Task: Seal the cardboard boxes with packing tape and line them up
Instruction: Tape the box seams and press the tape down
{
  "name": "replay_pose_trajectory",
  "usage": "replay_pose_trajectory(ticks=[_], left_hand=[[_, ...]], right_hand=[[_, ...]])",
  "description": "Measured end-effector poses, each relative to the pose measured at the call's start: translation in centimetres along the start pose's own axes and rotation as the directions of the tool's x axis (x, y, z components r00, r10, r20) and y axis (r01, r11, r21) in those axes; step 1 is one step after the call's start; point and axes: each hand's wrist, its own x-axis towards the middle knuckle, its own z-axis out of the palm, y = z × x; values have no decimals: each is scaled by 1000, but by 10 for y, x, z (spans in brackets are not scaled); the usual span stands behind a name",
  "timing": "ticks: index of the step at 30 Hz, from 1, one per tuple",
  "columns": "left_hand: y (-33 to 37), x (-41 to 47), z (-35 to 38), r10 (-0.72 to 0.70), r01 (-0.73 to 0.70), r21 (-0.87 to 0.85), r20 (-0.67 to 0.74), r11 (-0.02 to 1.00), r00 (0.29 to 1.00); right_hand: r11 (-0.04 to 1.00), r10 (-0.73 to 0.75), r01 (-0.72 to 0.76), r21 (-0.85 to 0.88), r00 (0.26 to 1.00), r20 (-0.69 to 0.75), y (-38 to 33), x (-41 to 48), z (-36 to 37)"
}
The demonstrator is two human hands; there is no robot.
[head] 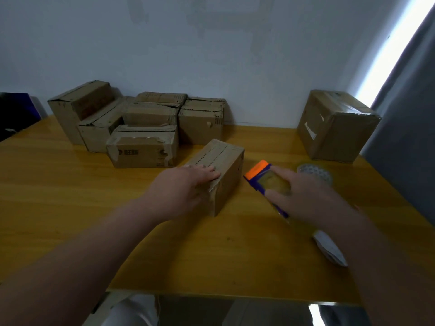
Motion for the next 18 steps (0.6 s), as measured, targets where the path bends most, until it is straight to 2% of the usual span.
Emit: replay_pose_trajectory(ticks=[2, 6, 9, 13, 18], left_hand=[[1, 1, 1, -33, 32, 52, 13, 998, 999], [2, -5, 4, -74, 89, 135, -111, 987, 991], [3, -9, 4, -74, 104, 212, -144, 972, 987], [11, -10, -1, -83, 111, 273, -115, 956, 990], [20, -7, -4, -118, 142, 290, -101, 946, 988]], right_hand=[[999, -48, 48, -14, 999, -18, -7, -6, 17], [992, -113, 104, -78, 986, -123, -17, -18, 45], [984, -161, 147, -100, 974, -160, -18, -22, 60], [989, -137, 130, -64, 984, -117, -7, -19, 72], [993, -70, 57, -102, 990, -126, 17, -1, 69]])
